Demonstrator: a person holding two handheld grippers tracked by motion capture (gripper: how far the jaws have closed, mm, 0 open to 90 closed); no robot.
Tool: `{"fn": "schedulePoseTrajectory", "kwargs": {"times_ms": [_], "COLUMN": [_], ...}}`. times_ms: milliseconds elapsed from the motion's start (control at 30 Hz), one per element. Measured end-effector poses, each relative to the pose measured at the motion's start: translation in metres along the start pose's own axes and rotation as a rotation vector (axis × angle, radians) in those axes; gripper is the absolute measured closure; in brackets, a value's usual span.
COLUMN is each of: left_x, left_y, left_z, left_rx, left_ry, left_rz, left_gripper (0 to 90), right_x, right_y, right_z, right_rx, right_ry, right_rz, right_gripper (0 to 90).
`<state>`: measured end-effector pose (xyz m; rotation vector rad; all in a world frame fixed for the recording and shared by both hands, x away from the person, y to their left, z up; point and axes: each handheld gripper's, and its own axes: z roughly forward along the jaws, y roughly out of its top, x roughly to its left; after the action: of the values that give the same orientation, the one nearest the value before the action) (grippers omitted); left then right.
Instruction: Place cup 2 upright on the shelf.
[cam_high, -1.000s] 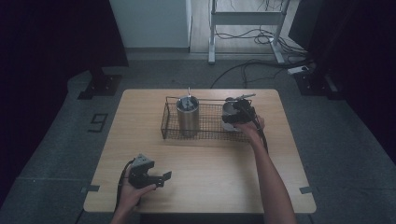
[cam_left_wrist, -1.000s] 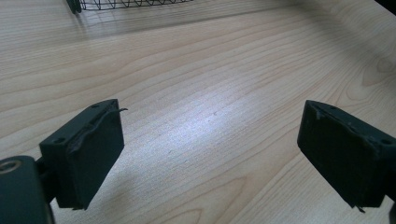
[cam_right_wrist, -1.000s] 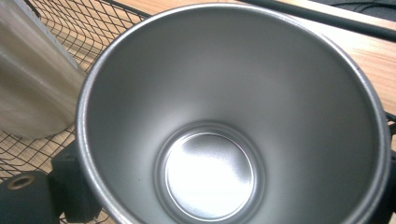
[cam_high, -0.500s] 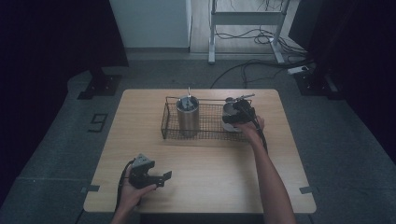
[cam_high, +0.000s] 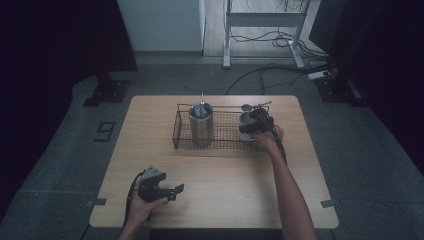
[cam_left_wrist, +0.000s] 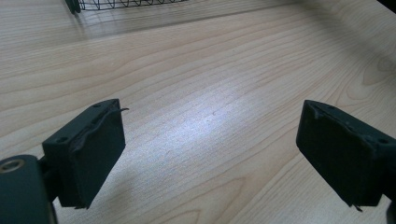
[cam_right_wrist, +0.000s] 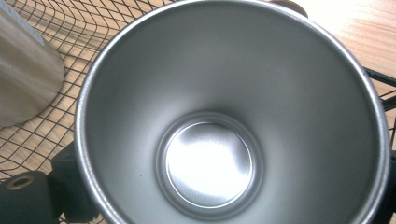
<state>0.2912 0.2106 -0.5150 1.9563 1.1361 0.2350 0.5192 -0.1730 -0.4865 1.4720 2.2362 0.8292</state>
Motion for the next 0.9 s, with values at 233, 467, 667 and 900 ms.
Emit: {"fn": "schedulePoseTrajectory", "kwargs": {"times_ms": [233,467,667,900], "left_x": [0.000,0.000,-0.001,0.000], "left_y": [0.000,0.000,0.000,0.000], "left_z": [0.000,0.000,0.001,-0.001], "left_rx": [-0.001,-0.001,0.000,-0.012], "left_ry": [0.000,0.010,0.010,0.018], "left_rz": [0.000,-0.006,-0.004,-0.008], "left_gripper": [8.2,8.1,8.1,8.2], "right_x": [0.002,-0.003,-0.002,-0.002], "right_y": [-0.001,0.000,0.001,0.004], "right_z": [-0.001,-0.009,-0.018,-0.028], "right_rx": [0.012,-0.065,-0.109,-0.184], "right_ry": [-0.029,0.002,0.001,0.004], "right_rz": [-0.006,0.040,0.043,0.056], "right_gripper": [6.9,0.0,0.0,0.0]}}
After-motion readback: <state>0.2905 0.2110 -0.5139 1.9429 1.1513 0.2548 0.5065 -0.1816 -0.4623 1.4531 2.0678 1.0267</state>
